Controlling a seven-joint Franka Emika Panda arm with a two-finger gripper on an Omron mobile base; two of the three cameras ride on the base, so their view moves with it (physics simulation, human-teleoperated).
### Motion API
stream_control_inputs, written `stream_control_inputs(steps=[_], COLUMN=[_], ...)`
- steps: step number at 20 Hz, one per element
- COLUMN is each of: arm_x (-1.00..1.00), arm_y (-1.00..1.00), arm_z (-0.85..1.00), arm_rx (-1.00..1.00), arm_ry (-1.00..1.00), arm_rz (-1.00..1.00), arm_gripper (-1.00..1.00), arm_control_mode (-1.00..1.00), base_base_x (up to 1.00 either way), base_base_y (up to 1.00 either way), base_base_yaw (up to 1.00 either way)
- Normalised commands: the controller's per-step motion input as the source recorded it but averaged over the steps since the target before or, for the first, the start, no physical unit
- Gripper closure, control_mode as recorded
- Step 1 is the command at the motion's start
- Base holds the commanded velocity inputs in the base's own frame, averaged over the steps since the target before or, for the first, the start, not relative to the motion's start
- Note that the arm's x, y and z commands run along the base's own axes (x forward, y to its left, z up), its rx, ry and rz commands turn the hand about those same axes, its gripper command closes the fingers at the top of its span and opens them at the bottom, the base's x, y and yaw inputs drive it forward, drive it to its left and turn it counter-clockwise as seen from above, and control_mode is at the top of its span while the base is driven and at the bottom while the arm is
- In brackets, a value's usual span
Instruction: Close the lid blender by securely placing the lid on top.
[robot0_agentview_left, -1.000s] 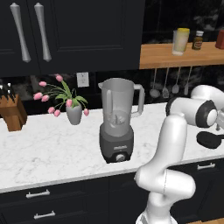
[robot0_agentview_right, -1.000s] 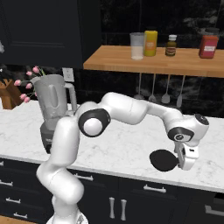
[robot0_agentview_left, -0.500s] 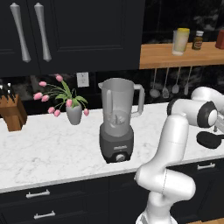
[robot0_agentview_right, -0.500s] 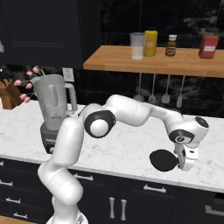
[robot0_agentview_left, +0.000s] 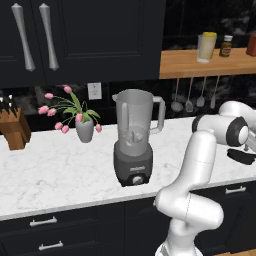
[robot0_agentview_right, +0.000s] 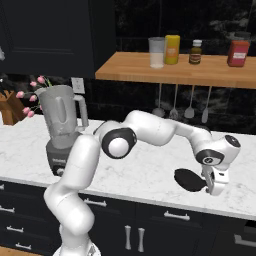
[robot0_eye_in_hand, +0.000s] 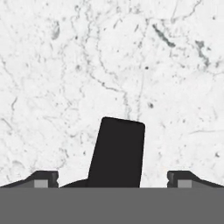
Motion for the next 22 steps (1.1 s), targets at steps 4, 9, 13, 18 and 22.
stream_control_inputs(steps=[4,9,13,18,22], arm_x=[0.17,0.09,0.03,0.00,0.00], arm_y=[0.00,0.02,0.02,0.12,0.04], arm_z=[-0.18,-0.17,-0.15,-0.09,0.00], arm_rx=[0.00,0.00,0.00,0.00,0.00], arm_ry=[0.00,0.00,0.00,0.00,0.00], arm_rz=[0.00,0.00,0.00,0.00,0.00], arm_gripper=[-1.00,-1.00,-1.00,1.00,1.00], arm_control_mode=[-1.00,-1.00,-1.00,-1.00,-1.00], base_base_x=[0.00,0.00,0.00,0.00,0.00], base_base_y=[0.00,0.00,0.00,0.00,0.00], base_base_yaw=[0.00,0.00,0.00,0.00,0.00])
